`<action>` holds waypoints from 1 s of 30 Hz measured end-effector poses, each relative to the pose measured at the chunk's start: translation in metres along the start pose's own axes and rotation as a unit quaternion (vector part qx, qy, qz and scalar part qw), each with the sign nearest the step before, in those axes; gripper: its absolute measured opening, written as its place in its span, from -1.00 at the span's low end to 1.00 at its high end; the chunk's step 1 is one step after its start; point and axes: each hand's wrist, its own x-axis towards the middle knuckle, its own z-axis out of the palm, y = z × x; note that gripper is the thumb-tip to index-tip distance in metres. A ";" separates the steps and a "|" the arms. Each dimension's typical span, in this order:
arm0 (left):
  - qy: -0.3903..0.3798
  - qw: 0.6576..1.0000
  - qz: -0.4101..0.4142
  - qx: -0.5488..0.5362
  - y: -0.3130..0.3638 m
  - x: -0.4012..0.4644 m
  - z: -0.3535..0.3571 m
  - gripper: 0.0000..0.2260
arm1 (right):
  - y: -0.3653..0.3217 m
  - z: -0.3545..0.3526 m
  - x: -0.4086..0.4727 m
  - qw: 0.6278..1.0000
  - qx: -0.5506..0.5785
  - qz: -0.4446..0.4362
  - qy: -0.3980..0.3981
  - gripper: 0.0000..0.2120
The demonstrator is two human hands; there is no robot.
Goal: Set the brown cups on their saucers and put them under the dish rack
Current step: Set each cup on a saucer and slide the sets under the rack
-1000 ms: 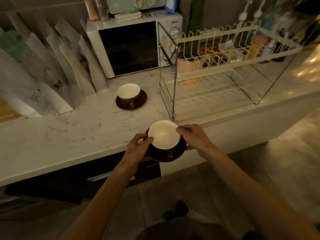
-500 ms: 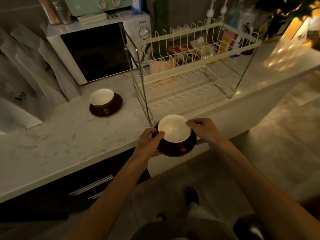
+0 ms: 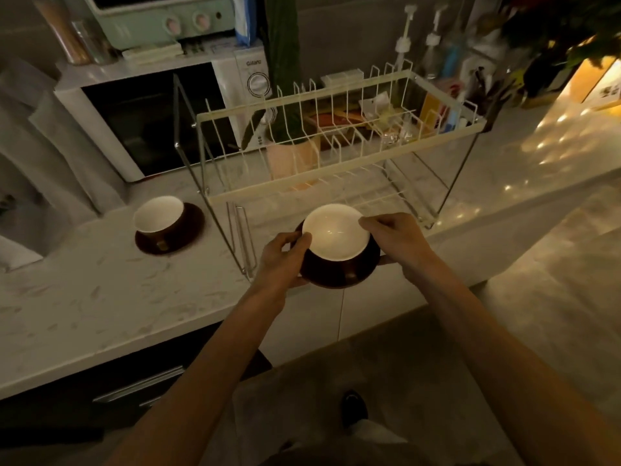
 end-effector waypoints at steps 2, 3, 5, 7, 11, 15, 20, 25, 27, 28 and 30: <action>0.006 1.000 0.003 0.002 0.011 0.011 0.015 -0.79 | -0.004 -0.009 0.017 1.000 0.006 -0.002 0.004 -0.74; 0.006 1.000 0.004 0.003 0.016 0.017 0.022 -0.80 | -0.005 -0.013 0.025 1.000 0.009 -0.001 0.008 -0.74; 0.005 1.000 0.004 -0.001 0.024 0.029 0.036 -0.83 | -0.008 -0.020 0.041 1.000 0.018 0.006 0.016 -0.74; 0.006 1.000 0.000 -0.007 0.031 0.040 0.048 -0.84 | -0.010 -0.026 0.056 0.999 0.031 0.016 0.017 -0.74; 0.004 1.000 -0.013 -0.014 0.039 0.062 0.069 -0.84 | -0.008 -0.032 0.085 0.999 0.039 0.018 0.029 -0.73; -0.002 0.999 -0.028 -0.022 0.041 0.082 0.082 -0.76 | -0.005 -0.036 0.108 0.999 0.026 0.012 0.031 -0.72; -0.012 0.999 -0.037 -0.024 0.045 0.105 0.094 -0.73 | -0.001 -0.040 0.135 0.999 0.003 0.014 0.033 -0.68; -0.024 0.999 -0.034 -0.020 0.046 0.123 0.104 -0.82 | 0.001 -0.041 0.151 0.999 0.000 0.004 0.033 -0.75; -0.021 0.999 -0.023 -0.029 0.044 0.130 0.106 -0.73 | 0.003 -0.041 0.158 0.999 -0.003 0.005 0.036 -0.89; -0.020 0.999 -0.013 -0.032 0.043 0.133 0.107 -0.70 | 0.004 -0.040 0.162 0.999 -0.001 0.006 0.037 -0.86; -0.020 0.999 0.006 -0.033 0.041 0.138 0.109 -0.66 | 0.004 -0.040 0.167 0.999 -0.004 0.012 0.045 -0.83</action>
